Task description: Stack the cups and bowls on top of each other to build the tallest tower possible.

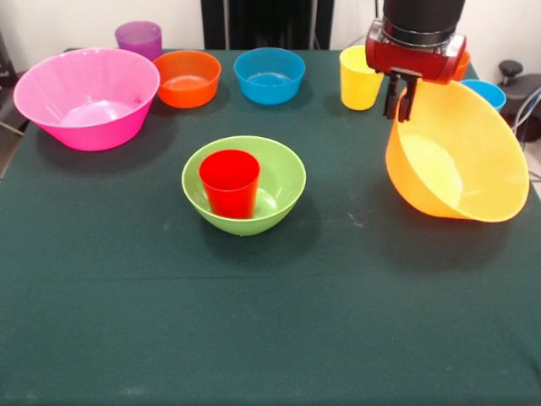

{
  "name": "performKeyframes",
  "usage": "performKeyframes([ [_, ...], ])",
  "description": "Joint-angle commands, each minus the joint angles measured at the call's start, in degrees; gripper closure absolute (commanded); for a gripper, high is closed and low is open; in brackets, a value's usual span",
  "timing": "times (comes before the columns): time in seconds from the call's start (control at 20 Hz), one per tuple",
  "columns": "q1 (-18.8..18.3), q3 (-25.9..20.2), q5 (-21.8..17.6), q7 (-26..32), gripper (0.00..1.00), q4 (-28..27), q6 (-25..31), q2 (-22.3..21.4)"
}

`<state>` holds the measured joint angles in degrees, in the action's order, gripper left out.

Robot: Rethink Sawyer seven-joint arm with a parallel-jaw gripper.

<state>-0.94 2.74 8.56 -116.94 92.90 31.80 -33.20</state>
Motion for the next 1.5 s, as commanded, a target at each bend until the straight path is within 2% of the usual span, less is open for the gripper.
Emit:
performKeyframes([
  [0.05, -3.83, -8.44, -1.46, 2.6, 1.0, 4.55, 0.6, -2.89],
  [0.15, -4.8, -9.03, -1.83, 3.25, 1.0, 4.67, 1.53, -4.02],
  [0.25, -7.52, -11.73, -1.13, 4.46, 1.0, 6.76, 0.26, -4.78],
  [0.45, -16.04, -20.22, -1.83, 10.6, 1.0, 10.76, -4.16, -4.14],
  [0.6, -21.54, -25.63, -3.46, 13.35, 1.0, 12.19, -5.37, -3.35],
  [1.0, -32.27, -38.93, -6.52, 13.33, 1.0, 17.27, -7.73, -2.84],
  [1.15, -33.43, -40.75, -8.25, 11.62, 1.0, 16.84, -6.86, -2.44],
  [1.25, -32.43, -39.81, -9.68, 9.72, 1.0, 15.89, -5.68, -3.11],
  [1.4, -27.14, -33.55, -13.07, 4.85, 1.0, 13.53, -3.06, -6.5],
  [1.5, -24.59, -31.0, -13.83, 2.07, 1.0, 12.75, -1.56, -7.88],
])
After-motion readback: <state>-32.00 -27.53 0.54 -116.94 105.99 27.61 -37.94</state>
